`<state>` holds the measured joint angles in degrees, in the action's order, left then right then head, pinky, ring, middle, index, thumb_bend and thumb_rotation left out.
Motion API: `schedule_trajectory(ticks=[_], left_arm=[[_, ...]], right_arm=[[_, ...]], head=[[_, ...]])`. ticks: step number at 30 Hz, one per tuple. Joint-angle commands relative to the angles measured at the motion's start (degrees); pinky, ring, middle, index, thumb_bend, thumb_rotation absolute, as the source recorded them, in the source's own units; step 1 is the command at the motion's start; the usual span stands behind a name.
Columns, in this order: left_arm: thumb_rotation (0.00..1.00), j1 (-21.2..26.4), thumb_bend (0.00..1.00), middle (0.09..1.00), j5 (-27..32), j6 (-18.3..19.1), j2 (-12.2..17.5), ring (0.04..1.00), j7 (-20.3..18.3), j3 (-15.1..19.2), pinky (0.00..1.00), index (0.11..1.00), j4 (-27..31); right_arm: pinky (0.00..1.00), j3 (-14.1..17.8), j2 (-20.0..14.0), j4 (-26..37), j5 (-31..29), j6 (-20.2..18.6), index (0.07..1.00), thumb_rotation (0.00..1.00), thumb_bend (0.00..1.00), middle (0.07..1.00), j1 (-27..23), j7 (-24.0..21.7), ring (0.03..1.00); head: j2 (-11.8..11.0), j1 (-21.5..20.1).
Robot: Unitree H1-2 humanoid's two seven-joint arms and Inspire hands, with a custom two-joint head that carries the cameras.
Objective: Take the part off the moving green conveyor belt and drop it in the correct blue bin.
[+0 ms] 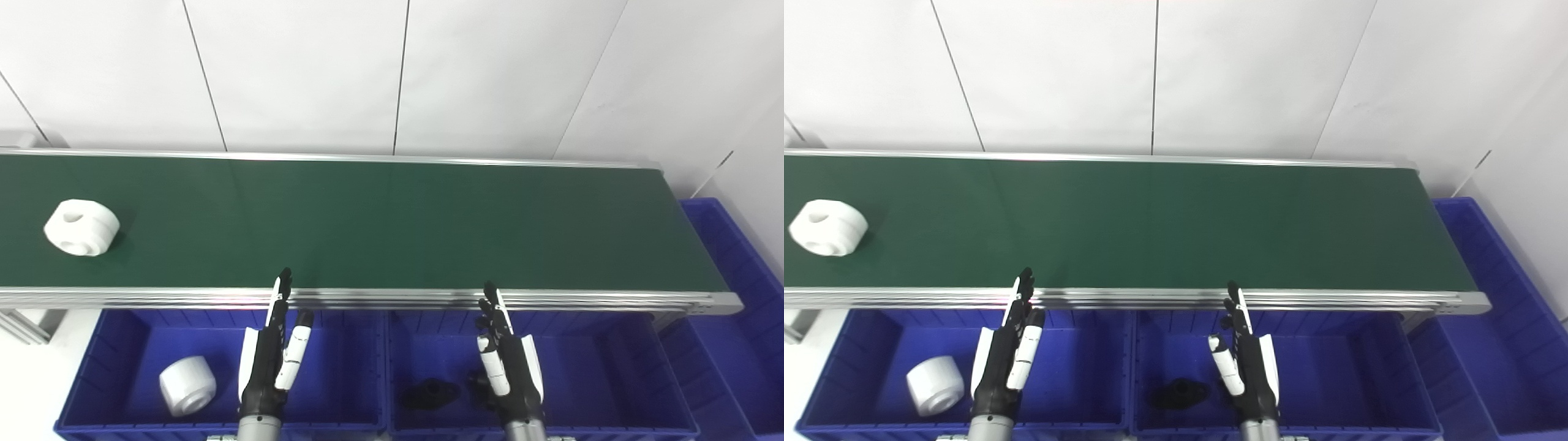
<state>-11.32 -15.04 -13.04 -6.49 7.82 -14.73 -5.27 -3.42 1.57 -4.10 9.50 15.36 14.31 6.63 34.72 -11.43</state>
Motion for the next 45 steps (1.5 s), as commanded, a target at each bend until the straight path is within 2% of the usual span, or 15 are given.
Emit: schedule_trajectory(ticks=[1,32,36,37,38,40,44,45], left_arm=[[1.00,0.04,0.50,1.000,-1.35,-3.06,-3.71,1.000,1.39,-2.10,1.00,1.000,-0.34],[1.00,0.27,0.48,1.000,-1.99,-4.04,-3.97,1.000,2.14,-2.40,1.00,1.000,-2.04],[1.00,0.44,0.46,1.000,-2.56,-4.47,-4.34,1.000,2.57,-2.80,1.00,1.000,-3.06],[1.00,0.51,0.45,1.000,-2.51,-4.56,-4.64,1.000,2.59,-3.00,1.00,1.000,-3.53],[1.00,0.55,0.45,1.000,-2.46,-4.63,-4.85,1.000,2.60,-3.13,1.00,1.000,-3.87],[1.00,0.64,0.46,1.000,-2.37,-3.81,-5.30,1.000,2.42,-3.56,1.00,1.000,-4.81],[0.96,0.97,0.47,1.000,-2.40,-4.48,-6.25,1.000,3.31,-4.00,1.00,1.000,-7.25],[0.94,1.05,0.44,1.000,-2.42,-4.88,-6.45,1.000,3.60,-4.09,1.00,1.000,-7.75]], right_arm=[[0.96,-0.04,-0.03,0.65,-0.06,3.19,1.000,1.00,0.88,0.999,-0.51,0.12,0.977],[0.96,-0.05,-0.68,-0.35,-0.70,4.37,1.000,1.00,0.86,1.000,-0.44,-0.26,0.977],[0.96,0.33,-1.24,-1.01,-1.74,4.86,1.000,1.00,0.89,1.000,-0.54,-0.65,0.982],[0.97,0.53,-1.71,-1.55,-2.33,5.44,1.000,1.00,0.90,1.000,-0.66,-0.92,0.984],[0.97,0.66,-2.04,-1.94,-2.74,5.88,1.000,1.00,0.90,1.000,-0.75,-1.10,0.988],[0.97,1.14,-3.03,-3.29,-3.69,7.13,1.000,1.00,0.89,1.000,-0.94,-1.57,0.989],[0.95,1.94,-4.57,-5.94,-4.34,9.37,1.000,1.00,0.86,1.000,-1.22,-1.97,0.982],[0.97,2.09,-4.86,-6.52,-4.03,9.77,1.000,1.00,0.87,1.000,-1.30,-1.81,0.984]], head=[[-0.14,0.19],[-0.96,1.24],[-1.82,4.24],[-2.49,6.75],[-2.49,6.75],[-3.59,9.72],[-6.06,13.43],[-6.06,13.43]])
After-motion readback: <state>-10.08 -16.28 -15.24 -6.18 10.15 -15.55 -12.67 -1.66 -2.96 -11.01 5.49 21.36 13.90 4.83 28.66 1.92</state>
